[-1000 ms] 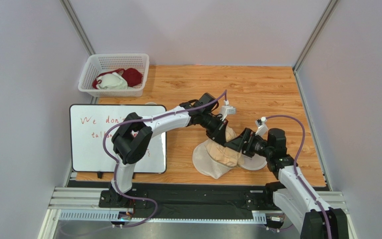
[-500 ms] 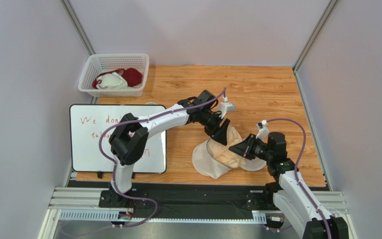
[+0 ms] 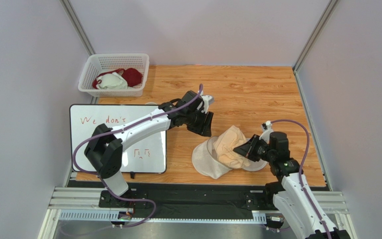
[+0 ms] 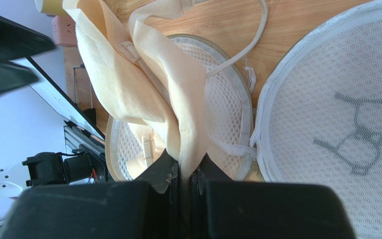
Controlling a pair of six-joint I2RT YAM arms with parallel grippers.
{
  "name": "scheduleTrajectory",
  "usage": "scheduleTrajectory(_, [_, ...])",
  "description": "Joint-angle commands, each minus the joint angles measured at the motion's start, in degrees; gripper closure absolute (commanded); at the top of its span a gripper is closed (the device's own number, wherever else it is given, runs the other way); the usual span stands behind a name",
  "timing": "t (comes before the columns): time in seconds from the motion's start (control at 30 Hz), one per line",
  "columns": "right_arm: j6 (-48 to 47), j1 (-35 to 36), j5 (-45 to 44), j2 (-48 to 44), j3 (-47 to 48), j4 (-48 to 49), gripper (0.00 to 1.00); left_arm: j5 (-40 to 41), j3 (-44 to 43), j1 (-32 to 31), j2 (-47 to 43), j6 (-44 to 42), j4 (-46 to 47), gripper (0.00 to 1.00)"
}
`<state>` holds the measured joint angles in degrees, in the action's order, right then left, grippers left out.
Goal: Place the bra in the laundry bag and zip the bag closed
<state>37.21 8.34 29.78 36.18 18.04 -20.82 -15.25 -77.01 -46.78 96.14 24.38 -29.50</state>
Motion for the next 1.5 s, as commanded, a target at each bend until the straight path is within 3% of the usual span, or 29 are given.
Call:
scheduleTrajectory(0.0, [-0.4,0.0,-0.1,-0.2,1.7,-4.2,1.0,2.2,1.9,-0.1,2.9,3.9,0.2,0.36])
scheduleTrajectory(0.27, [-1.1,0.1,2.3,2.1,1.5,-4.5,1.0,-3.3,-1.6,-0.4,9.0,3.7,1.5,0.39])
scheduleTrajectory(0.47, [-1.2,0.1,4.1,5.1,1.5,-3.6,1.0,-6.6,-2.8,-1.5,10.7,4.1,3.0,0.74])
scheduleTrajectory(0.5, [-0.9,0.1,5.4,6.2,1.4,-3.3,1.0,-6.6,-3.6,-1.6,10.7,4.0,3.0,0.87])
scheduleTrajectory(0.6, [-1.1,0.1,8.7,8.2,1.1,-1.0,1.0,-6.5,-6.6,-2.4,10.6,3.4,1.8,1.0])
scheduleTrajectory(0.77, [-2.1,1.1,12.0,12.7,1.7,1.6,1.0,-4.5,-13.8,-5.5,9.9,2.3,-1.0,1.0])
scheduleTrajectory(0.9, [0.2,7.2,12.4,15.5,2.9,6.0,1.0,-4.0,-17.1,-8.9,10.7,2.2,-1.6,1.0])
scheduleTrajectory(1.0, [4.9,10.5,11.8,17.4,2.0,17.1,1.0,-4.4,-17.6,-10.0,11.3,2.8,-1.5,1.0])
scheduleTrajectory(1.17, [7.0,10.4,4.2,18.0,0.7,26.1,1.0,-2.0,-14.2,-10.4,9.8,3.0,-1.6,1.0])
scheduleTrajectory(1.23, [7.2,10.3,3.1,19.0,0.1,28.0,1.0,0.3,-12.9,-10.3,8.0,2.8,-1.9,0.91])
scheduleTrajectory(1.27, [7.4,10.2,3.4,19.5,-0.2,28.8,1.0,1.2,-11.5,-10.0,7.2,2.6,-2.0,0.76])
scheduleTrajectory(1.37, [8.0,10.2,4.4,21.6,-1.6,31.9,1.0,3.1,-8.2,-7.8,3.5,3.1,-1.2,0.5])
scheduleTrajectory(1.47, [8.7,10.2,4.6,22.8,-2.8,34.9,1.0,5.4,-4.1,-4.4,-0.8,4.3,0.1,0.49])
